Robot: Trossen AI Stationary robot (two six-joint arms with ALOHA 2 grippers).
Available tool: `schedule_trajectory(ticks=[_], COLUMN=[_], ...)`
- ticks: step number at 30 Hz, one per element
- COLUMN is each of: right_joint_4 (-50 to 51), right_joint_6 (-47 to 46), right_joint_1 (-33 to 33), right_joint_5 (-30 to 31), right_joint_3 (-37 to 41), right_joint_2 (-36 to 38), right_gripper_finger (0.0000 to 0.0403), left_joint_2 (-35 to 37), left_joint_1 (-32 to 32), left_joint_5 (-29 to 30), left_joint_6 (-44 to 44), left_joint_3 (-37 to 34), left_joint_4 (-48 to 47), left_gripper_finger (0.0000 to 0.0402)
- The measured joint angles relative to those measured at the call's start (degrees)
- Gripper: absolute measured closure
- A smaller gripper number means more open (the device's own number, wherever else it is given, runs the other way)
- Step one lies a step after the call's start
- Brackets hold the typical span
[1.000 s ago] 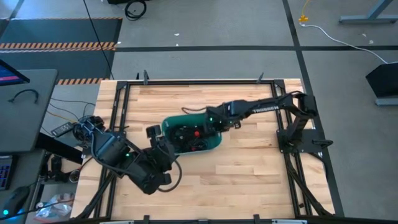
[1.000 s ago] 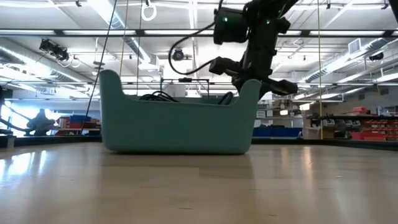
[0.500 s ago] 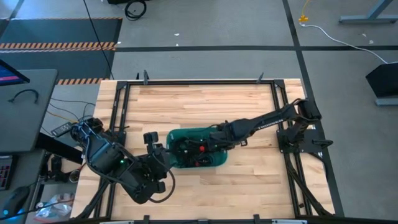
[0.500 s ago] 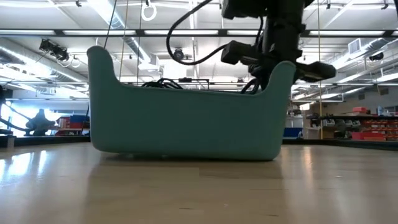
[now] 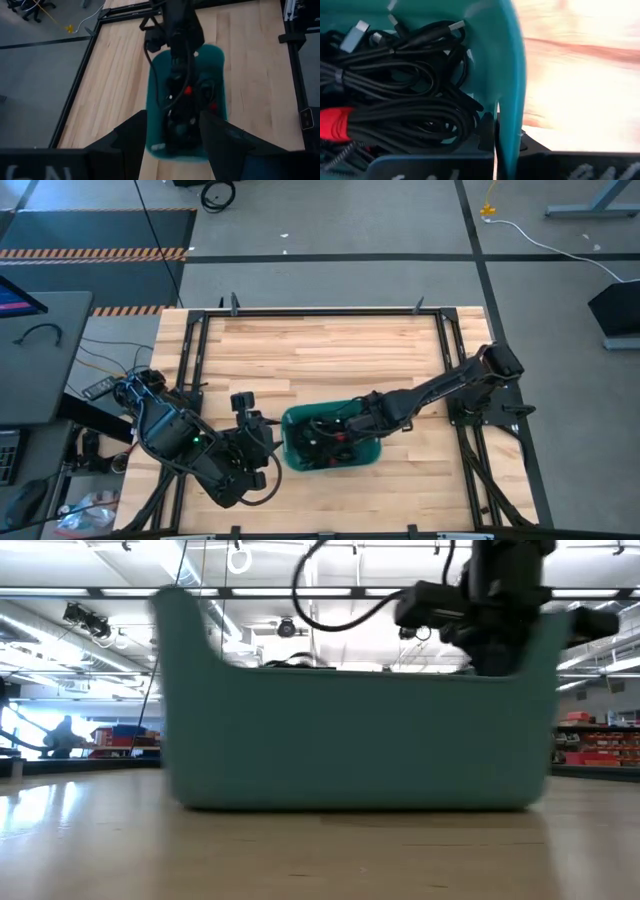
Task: Pick and place USB-C Cables
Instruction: Adjust the green bin on the table
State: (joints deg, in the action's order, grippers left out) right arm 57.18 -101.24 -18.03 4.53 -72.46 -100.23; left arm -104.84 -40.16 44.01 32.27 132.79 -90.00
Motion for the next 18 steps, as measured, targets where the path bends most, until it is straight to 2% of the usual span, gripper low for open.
schedule_trajectory(ticks=[9, 18], right_joint_4=[3.5, -3.6], right_joint_6=[0.2, 1.2], right_joint_1=[1.4, 4.3], right_joint_5=[3.7, 2.4], right_joint_3=[0.0, 6.5], right_joint_2=[2.7, 3.4], right_gripper_finger=[0.0403, 0.0403], left_joint_2=[0.0, 0.0], left_joint_1=[0.0, 0.1], left_joint_5=[0.0, 0.0], left_joint_6=[0.0, 0.1], left_joint_3=[0.0, 0.0], left_joint_4=[0.0, 0.0], left_gripper_finger=[0.0214, 0.0214])
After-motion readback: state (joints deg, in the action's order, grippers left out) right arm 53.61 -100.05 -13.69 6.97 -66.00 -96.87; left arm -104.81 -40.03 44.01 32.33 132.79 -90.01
